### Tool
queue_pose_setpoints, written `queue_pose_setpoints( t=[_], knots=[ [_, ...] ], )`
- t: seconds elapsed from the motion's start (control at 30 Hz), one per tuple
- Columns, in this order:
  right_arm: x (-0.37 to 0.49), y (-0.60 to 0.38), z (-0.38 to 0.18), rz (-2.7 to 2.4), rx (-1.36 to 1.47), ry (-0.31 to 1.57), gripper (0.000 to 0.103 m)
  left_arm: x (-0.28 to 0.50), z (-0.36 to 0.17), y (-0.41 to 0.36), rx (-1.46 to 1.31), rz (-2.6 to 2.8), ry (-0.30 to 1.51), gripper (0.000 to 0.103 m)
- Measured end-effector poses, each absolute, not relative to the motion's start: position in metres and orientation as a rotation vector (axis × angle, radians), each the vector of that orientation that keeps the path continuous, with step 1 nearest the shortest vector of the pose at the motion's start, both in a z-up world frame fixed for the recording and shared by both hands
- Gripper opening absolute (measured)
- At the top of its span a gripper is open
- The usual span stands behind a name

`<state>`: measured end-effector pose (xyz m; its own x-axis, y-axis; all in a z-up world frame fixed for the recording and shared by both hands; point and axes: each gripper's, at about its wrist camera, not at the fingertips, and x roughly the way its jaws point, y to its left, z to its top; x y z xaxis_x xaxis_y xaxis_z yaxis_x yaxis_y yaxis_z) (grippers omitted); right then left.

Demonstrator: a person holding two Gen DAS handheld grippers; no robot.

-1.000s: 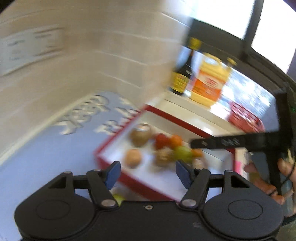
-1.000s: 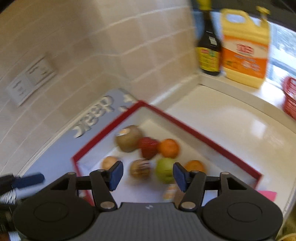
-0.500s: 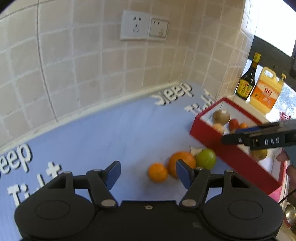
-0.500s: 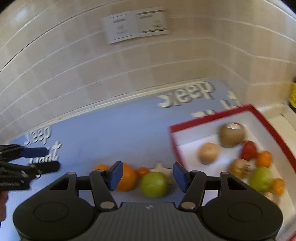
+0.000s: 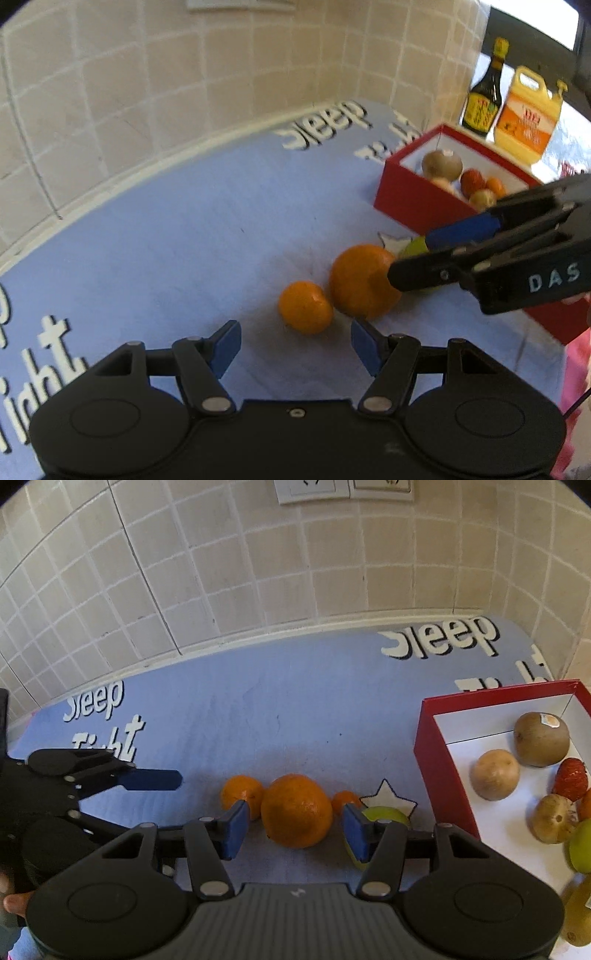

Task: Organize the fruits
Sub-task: 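Move both open grippers back toward the remaining fruits on the mat, then grasp a tangerine with the left gripper while the right gripper grasps a large orange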

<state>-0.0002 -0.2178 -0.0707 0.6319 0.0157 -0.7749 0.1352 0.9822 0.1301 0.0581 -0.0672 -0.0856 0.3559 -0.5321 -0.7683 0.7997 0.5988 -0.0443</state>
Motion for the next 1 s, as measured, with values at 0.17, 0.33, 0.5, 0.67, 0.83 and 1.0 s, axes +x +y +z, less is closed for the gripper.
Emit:
queue_pose_setpoints(
  t=[0.17, 0.33, 0.5, 0.67, 0.83, 1.0],
  knots=[
    [0.013, -0.217, -0.081, -0.058, 0.164, 0.915, 0.057, 0.059, -0.102, -0.08, 0.45, -0.906, 0.832, 0.078],
    [0.027, -0.213, -0.091, -0.058, 0.113, 0.94, 0.058, 0.063, -0.109, -0.086, 0.47, -0.909, 0.813, 0.078],
    [0.036, -0.211, -0.1, -0.056, 0.077, 0.964, 0.058, 0.066, -0.109, -0.093, 0.464, -0.94, 0.805, 0.078],
    [0.042, -0.211, -0.106, -0.063, 0.062, 0.974, 0.058, 0.068, -0.111, -0.096, 0.461, -0.935, 0.812, 0.076],
    [0.044, -0.212, -0.11, -0.064, 0.058, 0.98, 0.058, 0.065, -0.113, -0.095, 0.465, -0.937, 0.796, 0.061],
    [0.048, -0.21, -0.112, -0.069, 0.059, 0.998, 0.058, 0.066, -0.115, -0.095, 0.453, -0.928, 0.782, 0.047]
  ],
)
